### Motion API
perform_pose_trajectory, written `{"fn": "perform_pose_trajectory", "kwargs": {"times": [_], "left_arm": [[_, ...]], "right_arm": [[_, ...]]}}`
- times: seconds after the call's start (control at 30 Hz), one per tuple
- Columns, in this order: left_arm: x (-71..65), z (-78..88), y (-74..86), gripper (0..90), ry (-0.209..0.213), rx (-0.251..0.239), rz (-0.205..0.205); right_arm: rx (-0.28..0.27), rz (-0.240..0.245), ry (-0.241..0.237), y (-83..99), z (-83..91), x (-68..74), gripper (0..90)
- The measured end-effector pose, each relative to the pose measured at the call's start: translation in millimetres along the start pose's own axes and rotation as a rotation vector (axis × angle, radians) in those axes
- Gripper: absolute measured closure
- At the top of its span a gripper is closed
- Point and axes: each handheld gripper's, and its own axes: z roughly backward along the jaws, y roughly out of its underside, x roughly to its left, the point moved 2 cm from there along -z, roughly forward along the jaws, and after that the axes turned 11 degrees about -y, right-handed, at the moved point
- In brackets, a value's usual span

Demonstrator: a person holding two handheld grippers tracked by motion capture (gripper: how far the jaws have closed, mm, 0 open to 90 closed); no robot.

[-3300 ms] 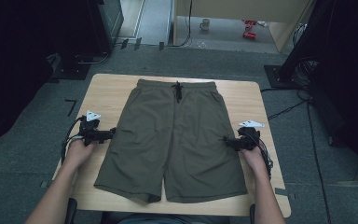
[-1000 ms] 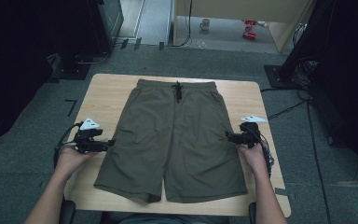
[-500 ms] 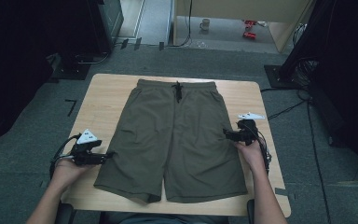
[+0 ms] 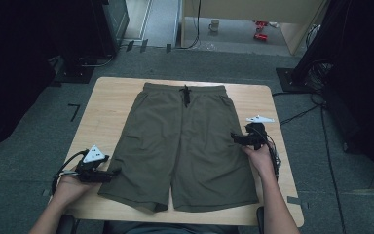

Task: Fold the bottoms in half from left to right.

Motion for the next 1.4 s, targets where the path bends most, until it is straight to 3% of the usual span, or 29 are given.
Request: {"fn": "perform_pose_trajectory", "kwargs": {"times": [0.3, 0.53, 0.77, 1.2, 1.3, 1.4], "left_arm": [[-7.5, 3.5, 8.7, 18.9, -0.012, -0.026, 0.001], [-9.0, 4.5, 8.3, 20.5, -0.03, -0.022, 0.021], [-14.6, 8.5, 7.8, 41.7, -0.017, -0.033, 0.017], [-16.2, 9.5, 6.5, 69.0, 0.025, -0.042, 0.012], [-17.1, 9.6, 5.8, 74.5, 0.038, -0.035, 0.011], [-17.2, 9.7, 5.4, 80.3, 0.051, -0.029, 0.017]], "right_arm": [[-0.033, 0.003, -0.021, -7.9, -5.1, 8.0, 24.0], [-0.029, 0.027, -0.034, -22.8, -15.6, 21.6, 25.0], [-0.003, 0.063, -0.06, -35.2, -32.0, 40.1, 26.0], [0.006, 0.104, -0.127, -58.6, -57.5, 69.8, 29.5], [-0.016, 0.124, -0.137, -63.6, -64.4, 78.9, 31.9], [0.016, 0.123, -0.167, -70.6, -76.0, 90.2, 30.1]]}}
